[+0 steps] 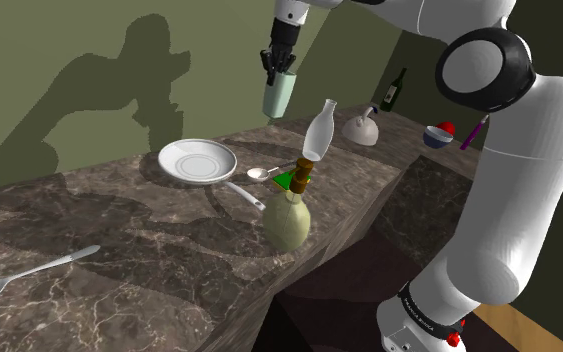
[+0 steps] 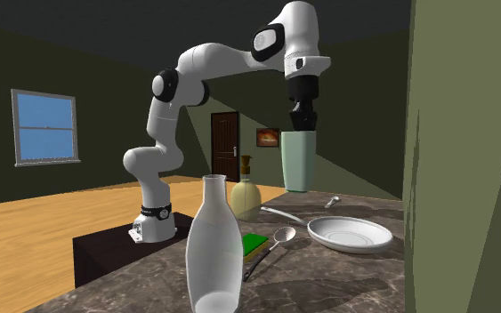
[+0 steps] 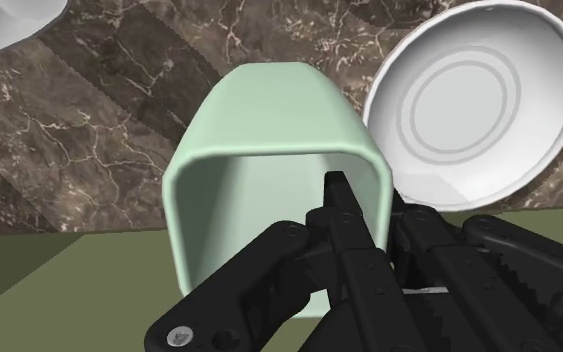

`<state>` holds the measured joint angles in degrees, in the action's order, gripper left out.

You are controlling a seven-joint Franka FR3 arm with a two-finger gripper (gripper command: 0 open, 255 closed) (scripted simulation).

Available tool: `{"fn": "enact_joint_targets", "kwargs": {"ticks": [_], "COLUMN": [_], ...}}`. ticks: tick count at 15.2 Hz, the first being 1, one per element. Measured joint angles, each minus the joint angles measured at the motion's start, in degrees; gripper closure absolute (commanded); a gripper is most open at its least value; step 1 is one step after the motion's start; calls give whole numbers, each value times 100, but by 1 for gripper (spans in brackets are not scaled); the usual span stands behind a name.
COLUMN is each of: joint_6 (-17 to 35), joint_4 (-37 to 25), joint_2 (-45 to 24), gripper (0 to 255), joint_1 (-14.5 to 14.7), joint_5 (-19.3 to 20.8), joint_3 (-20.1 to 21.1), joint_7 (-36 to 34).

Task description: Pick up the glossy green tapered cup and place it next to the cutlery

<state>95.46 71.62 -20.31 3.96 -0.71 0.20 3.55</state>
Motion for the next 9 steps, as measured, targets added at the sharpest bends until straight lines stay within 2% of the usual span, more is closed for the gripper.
{"fn": "enact_joint_targets", "kwargs": {"ticks": [4, 8, 9], "joint_6": [-375, -277, -171], "joint_4": [-469, -20, 305], "joint_2": [-94, 257, 473], "gripper": [255, 255, 255], "joint_1": [-10, 228, 302], "joint_5": [-2, 48, 62], "joint_3": [-4, 99, 134], "joint_7": [9, -321, -430]}}
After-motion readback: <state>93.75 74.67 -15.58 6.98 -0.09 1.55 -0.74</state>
